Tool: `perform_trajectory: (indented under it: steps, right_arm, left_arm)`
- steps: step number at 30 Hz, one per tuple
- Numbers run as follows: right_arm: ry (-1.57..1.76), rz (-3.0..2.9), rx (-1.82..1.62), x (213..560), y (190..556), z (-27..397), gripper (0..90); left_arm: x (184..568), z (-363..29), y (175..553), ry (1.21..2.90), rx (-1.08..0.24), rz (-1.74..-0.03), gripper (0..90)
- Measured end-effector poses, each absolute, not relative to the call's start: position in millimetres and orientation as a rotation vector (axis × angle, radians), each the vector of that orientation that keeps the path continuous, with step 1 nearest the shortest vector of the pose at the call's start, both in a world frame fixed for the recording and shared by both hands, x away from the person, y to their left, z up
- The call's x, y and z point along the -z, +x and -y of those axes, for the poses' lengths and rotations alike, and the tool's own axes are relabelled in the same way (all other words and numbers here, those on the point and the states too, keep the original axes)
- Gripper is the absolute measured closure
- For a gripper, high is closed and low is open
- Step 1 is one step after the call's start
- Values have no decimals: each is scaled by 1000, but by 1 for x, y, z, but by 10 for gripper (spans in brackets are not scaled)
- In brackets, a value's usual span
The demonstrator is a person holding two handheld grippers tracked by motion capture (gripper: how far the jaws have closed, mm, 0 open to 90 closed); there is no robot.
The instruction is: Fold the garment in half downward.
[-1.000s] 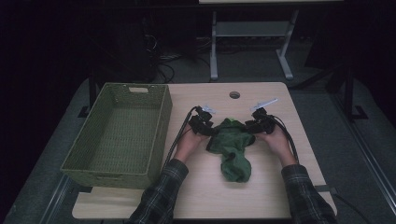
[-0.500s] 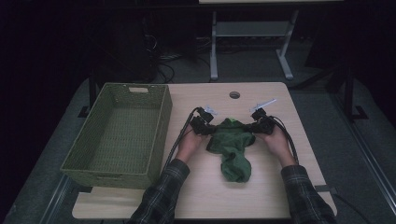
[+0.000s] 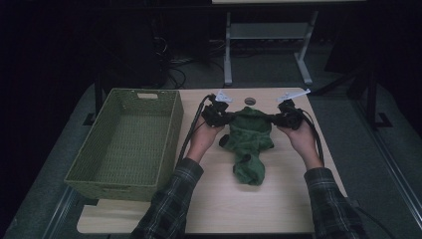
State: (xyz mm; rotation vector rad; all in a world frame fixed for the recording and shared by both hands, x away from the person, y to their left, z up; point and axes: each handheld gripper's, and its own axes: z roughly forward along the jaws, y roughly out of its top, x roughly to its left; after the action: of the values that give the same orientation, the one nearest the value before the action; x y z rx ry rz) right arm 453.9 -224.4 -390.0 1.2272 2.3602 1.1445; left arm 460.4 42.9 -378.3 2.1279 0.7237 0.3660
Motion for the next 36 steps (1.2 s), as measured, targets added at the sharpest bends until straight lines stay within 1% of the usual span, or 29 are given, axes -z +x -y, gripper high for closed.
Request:
perform_trajectory:
  steps: [4, 11, 22, 25, 30, 36]
  right_arm:
    - [1216, -2336, -1164, 380, 451, 226, 885]
    - [1188, -2335, -1201, 381, 436, 228, 884]
    - [1070, -2334, -1266, 381, 395, 227, 884]
    - [1044, -2346, -1270, 384, 384, 226, 884]
    - [1033, -2353, -1291, 387, 370, 228, 884]
    - [1003, -2394, -1326, 393, 347, 226, 884]
  left_arm:
    - [370, -43, 455, 2105, -356, -703, 858]
    - [369, -46, 439, 2099, -339, -676, 861]
    - [376, -52, 403, 2087, -320, -614, 860]
    - [380, -53, 392, 2085, -332, -599, 860]
    - [385, -56, 377, 2072, -313, -578, 861]
    - [392, -59, 355, 2096, -325, -520, 863]
